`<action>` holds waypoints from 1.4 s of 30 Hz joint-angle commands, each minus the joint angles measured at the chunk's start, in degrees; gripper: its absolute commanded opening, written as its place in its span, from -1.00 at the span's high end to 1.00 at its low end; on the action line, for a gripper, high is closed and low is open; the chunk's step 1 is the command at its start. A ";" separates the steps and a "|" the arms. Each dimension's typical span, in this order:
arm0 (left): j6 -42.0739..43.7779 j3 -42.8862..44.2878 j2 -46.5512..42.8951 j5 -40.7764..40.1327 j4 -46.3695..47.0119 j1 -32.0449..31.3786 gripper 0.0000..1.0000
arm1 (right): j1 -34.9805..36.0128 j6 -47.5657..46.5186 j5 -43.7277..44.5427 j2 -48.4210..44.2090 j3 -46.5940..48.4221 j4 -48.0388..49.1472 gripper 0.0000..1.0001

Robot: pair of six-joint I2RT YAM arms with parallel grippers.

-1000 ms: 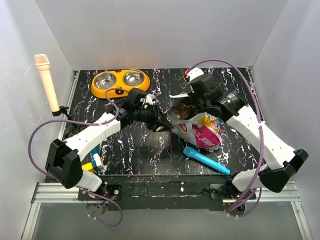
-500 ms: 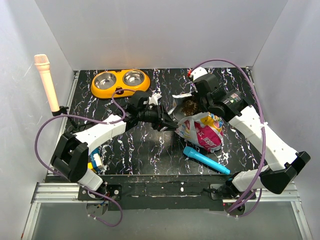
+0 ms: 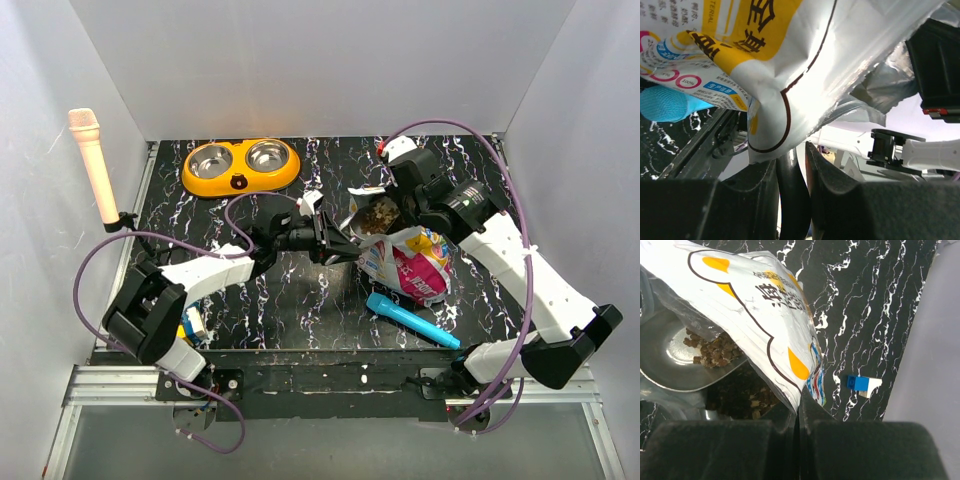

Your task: Serve the pet food

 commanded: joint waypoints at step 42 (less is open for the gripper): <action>7.80 0.71 -28.28 12.09 -24.48 7.04 1.00 | -1.09 1.96 4.70 -2.35 6.86 3.23 0.97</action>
